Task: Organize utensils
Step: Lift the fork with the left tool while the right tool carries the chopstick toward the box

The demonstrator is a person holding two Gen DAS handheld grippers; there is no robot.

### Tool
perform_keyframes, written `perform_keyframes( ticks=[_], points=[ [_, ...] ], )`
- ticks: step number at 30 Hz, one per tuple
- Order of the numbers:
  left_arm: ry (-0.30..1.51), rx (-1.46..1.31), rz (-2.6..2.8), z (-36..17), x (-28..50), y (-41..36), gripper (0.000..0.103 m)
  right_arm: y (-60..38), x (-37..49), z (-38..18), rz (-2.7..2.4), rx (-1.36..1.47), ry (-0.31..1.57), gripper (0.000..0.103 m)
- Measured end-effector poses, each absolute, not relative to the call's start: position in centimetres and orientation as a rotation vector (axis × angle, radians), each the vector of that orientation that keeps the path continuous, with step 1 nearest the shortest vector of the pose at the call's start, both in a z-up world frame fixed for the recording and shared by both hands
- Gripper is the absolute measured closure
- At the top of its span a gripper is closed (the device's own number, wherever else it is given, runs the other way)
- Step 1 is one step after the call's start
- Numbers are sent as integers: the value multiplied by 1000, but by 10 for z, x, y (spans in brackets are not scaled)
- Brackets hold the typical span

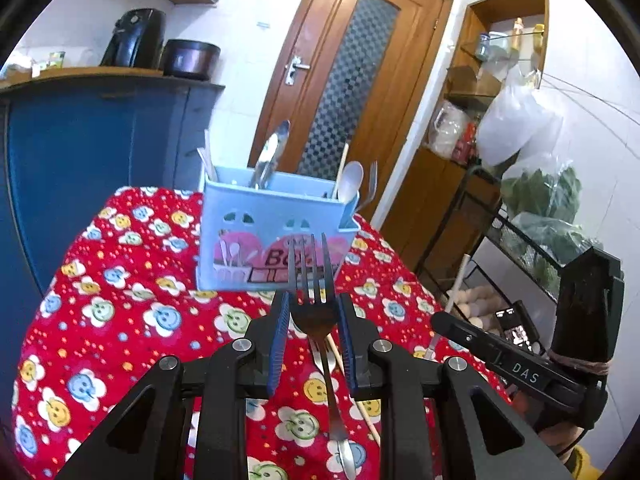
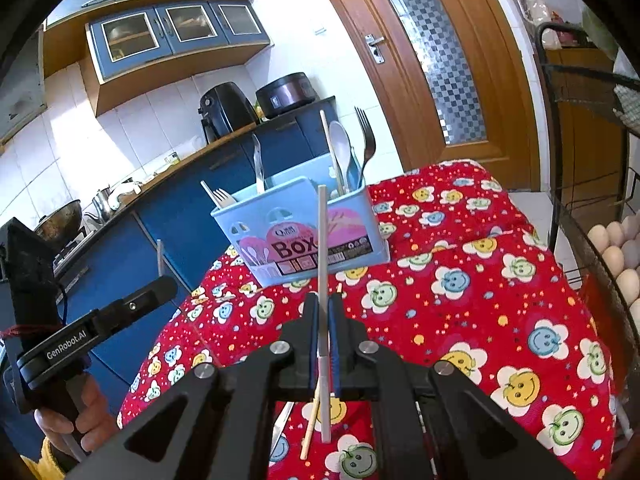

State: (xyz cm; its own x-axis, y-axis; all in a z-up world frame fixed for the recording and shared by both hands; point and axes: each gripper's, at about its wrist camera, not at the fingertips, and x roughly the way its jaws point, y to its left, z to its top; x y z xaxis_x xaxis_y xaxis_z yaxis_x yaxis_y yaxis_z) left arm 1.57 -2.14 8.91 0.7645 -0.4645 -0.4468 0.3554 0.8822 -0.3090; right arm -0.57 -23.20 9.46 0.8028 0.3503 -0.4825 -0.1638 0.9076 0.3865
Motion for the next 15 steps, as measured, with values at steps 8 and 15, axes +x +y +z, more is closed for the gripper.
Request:
perform_keyframes(
  ticks=[8,15],
  points=[
    [499,-221,-421,105,18,-10,79,-228,-1,110,282,307,554,97],
    [454,-201,-402,126,26,-4,79,-224,8,126,283,275,531,97]
  ],
)
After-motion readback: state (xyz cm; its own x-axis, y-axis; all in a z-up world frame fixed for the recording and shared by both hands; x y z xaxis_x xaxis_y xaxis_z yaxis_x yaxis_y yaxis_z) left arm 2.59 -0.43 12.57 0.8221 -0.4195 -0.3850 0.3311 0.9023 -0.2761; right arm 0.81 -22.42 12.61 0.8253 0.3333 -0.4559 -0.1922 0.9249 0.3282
